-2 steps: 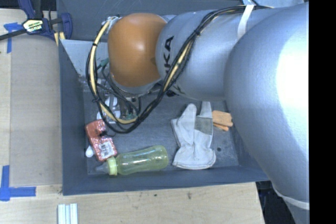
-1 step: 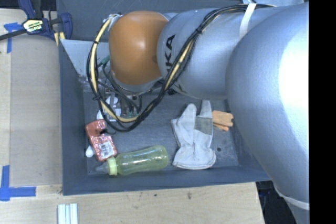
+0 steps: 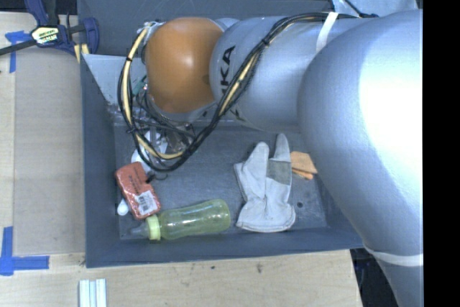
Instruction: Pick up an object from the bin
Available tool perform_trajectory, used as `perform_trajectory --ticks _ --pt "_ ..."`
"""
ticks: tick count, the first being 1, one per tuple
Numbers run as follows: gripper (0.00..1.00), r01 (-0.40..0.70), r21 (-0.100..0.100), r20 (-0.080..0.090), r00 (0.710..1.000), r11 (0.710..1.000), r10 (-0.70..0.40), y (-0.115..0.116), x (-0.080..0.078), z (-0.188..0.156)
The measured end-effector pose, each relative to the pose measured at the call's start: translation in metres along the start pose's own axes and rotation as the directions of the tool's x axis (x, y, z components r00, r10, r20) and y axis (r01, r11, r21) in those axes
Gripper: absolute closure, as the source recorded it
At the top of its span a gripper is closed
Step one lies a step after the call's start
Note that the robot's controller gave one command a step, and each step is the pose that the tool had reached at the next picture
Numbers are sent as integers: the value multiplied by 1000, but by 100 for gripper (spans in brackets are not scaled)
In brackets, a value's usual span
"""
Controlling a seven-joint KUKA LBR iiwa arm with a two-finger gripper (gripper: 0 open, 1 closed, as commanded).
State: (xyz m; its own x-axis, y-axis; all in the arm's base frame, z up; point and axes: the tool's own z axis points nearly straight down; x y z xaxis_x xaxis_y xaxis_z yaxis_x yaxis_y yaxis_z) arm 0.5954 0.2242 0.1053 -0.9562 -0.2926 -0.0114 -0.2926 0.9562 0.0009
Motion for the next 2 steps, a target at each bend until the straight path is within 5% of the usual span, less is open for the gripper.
perform_trajectory --ticks 1,2 --pt "0 108 -3 -12 994 994 -108 -12 -16 32" --pt "0 416 -2 -4 909 909 -416 1 -24 34"
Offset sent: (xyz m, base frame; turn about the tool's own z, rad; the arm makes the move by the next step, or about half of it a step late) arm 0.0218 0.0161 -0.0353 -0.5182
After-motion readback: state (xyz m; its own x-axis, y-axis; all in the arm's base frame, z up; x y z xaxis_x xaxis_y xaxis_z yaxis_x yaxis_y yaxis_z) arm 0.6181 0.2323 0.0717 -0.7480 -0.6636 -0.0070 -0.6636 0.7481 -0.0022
